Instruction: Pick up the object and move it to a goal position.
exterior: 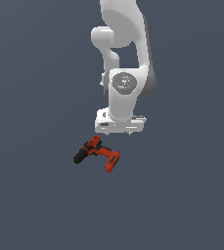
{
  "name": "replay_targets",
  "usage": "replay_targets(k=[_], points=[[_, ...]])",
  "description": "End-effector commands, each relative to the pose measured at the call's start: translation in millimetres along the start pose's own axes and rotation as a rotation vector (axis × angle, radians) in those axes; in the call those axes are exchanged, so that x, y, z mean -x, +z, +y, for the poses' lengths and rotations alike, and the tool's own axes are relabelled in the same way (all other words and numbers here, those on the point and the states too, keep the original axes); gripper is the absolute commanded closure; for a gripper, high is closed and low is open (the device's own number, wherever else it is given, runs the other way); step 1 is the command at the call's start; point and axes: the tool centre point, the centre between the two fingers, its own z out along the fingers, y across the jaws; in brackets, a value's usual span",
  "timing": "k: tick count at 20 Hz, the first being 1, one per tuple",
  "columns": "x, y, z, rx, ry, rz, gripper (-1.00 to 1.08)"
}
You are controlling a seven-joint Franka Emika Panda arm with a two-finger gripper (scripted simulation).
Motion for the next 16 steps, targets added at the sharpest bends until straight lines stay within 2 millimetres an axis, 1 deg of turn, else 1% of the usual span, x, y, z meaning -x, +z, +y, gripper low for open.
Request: replay_targets(k=[1,8,12,16], points=[[0,0,0,0.000,0.000,0.000,-0.60],[-2,-12,-3,0.002,-0.010,0.009,-0.60],[-3,-10,0,0.001,0.000,0.009,-0.60],[-10,-7,10,-0.003,0.042,0.010,-0.60]])
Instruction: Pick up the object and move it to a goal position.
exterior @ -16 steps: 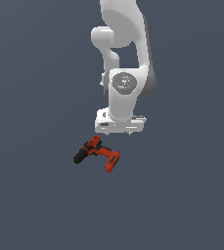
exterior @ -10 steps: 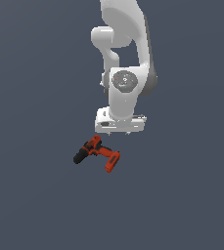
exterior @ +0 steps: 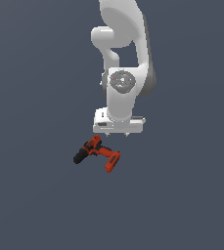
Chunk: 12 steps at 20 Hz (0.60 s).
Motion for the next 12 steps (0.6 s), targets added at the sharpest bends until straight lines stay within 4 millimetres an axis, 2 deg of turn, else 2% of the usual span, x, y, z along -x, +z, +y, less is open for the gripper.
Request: replay_targets(k=[1,7,12], points=[[-5,3,8,-0.002,0.034,0.001,-0.60],[-27,15,44,-0.011,0.175,0.005,-0.60],[-51,32,91,-0.017,0.349,0.011,-0.60]])
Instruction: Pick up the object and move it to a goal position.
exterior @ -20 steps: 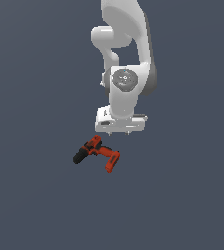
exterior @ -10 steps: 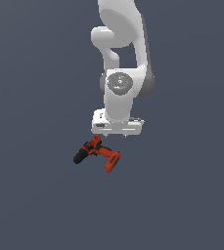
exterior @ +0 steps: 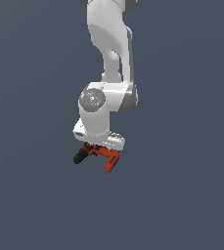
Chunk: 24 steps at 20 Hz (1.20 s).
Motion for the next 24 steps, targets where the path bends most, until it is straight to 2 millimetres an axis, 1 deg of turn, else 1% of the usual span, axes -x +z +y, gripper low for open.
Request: replay_targets(k=[1,4,7,12,17,21,24], points=[[-18,9,22,-0.002,0.093,0.004,-0.60],[-36,20,46,-0.002,0.190,0.009,-0.60],[-49,28,66,-0.001,0.267,0.014,-0.60],[-63,38,89,0.000,0.353,0.020,-0.60],[-68,43,99,0.001,0.388,0.023,-0.60],[-67,44,98,0.002,0.384,0.022,-0.60],[-67,53,99,0.001,0.385,0.022,-0.60]])
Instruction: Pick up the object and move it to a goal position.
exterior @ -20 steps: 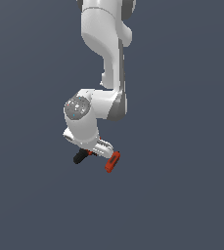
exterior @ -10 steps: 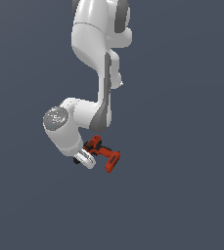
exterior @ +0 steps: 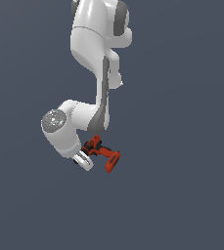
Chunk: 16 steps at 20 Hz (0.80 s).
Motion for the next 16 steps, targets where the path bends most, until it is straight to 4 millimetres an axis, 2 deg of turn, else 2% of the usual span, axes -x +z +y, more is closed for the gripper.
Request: replay_targets(k=[1,7,8,16], points=[[0,10,0,0.001,0.002,-0.001,-0.60],[0,25,1,0.000,0.004,-0.001,-0.60],[0,25,1,0.000,0.004,-0.001,1.08],[0,25,1,0.000,0.004,-0.001,1.08]])
